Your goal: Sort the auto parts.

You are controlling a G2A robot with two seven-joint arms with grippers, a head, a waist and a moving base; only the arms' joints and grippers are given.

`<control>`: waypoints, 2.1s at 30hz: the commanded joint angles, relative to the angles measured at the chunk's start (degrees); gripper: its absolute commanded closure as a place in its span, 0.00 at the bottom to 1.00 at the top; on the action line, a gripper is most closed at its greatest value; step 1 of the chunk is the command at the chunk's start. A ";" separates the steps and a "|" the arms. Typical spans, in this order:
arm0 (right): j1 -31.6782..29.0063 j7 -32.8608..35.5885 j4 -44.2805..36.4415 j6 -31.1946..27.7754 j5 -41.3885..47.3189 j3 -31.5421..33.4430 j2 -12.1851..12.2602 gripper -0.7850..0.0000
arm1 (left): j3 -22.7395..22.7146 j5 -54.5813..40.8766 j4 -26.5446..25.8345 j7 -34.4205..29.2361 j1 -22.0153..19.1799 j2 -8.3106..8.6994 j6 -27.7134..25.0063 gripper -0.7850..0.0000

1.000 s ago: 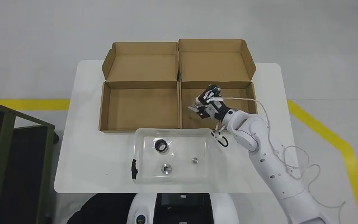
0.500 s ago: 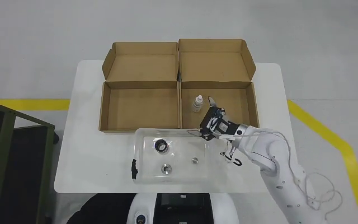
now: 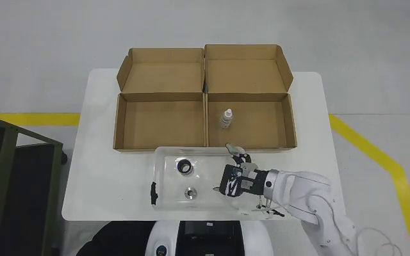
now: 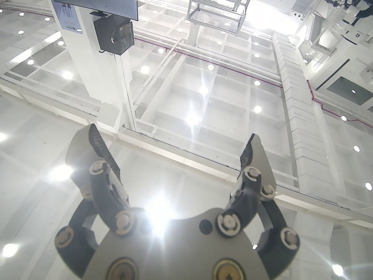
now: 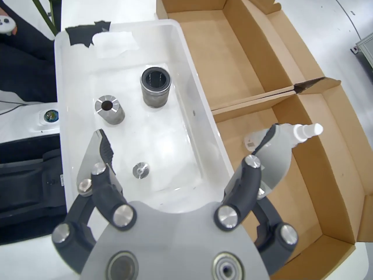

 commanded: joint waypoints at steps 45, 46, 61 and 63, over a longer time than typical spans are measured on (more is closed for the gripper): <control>8.95 24.88 6.33 -1.37 -3.45 -15.19 0.12 0.38 | 0.00 0.00 0.00 0.00 0.00 0.00 0.00 0.00; 9.23 25.00 6.56 -1.25 -3.45 -15.54 0.12 0.38 | 0.00 0.00 0.00 0.00 0.00 0.00 0.00 0.00; 12.18 26.44 7.55 0.19 -2.00 -19.02 0.92 1.00 | 0.00 0.00 0.00 0.00 0.00 0.00 0.00 0.00; 12.29 26.45 6.75 0.20 -1.71 -19.12 1.11 1.00 | 0.00 0.00 0.00 0.00 0.00 0.00 0.00 0.00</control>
